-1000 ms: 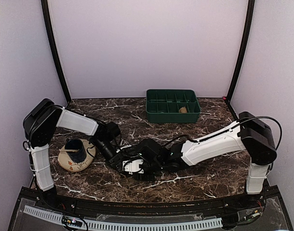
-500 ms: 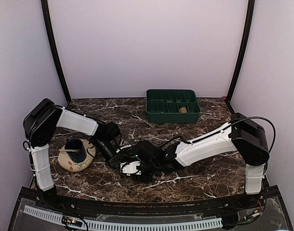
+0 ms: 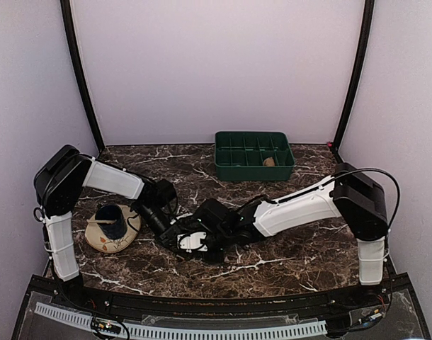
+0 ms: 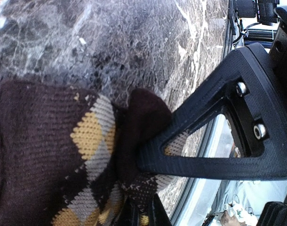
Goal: Roll the socks
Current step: Roll the sock at the center of the board.
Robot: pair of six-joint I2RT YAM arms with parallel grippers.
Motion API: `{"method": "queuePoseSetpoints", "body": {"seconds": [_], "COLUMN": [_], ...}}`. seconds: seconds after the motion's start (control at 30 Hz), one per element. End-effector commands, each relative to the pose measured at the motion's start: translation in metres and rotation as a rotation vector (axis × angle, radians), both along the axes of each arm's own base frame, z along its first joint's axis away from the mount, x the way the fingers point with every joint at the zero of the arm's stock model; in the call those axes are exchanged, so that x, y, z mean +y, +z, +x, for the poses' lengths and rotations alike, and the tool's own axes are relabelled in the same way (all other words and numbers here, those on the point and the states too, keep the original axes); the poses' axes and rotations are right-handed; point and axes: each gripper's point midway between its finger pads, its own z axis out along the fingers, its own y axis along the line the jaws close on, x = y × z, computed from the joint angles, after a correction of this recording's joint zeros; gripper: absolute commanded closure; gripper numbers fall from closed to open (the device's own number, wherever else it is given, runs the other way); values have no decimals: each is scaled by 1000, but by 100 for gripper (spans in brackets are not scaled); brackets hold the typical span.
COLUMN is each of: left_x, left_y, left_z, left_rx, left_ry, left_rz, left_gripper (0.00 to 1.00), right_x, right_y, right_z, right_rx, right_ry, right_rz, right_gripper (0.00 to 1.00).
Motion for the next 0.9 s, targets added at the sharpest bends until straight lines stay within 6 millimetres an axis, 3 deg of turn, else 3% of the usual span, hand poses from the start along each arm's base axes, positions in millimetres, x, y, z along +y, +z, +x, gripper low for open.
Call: {"method": "queuePoseSetpoints", "body": {"seconds": [0.0,0.17,0.4,0.63,0.87], "left_x": [7,17,19,16,26], "left_y": [-9,-9,11,31,34], "left_z": [0,20,46,51,57], "left_rx": [-10,-47,-126,-153,-215], "left_ry": [-2,76,174,212,278], "left_rz": [47,78,67,25,49], "left_gripper": [100,91,77,73,73], "right_x": [-19,-26,-34,-30,-23], "right_y": [-33,-38,-38,-33,-30], "right_z": [-4,-5,-6,-5,-8], "right_rx": [87,120,172,213,283], "right_ry": [-15,-29,-69,-115,-149], "right_rz": [-101,-121,-125,-105,-113], "right_gripper": [100,100,100,100,100]}}
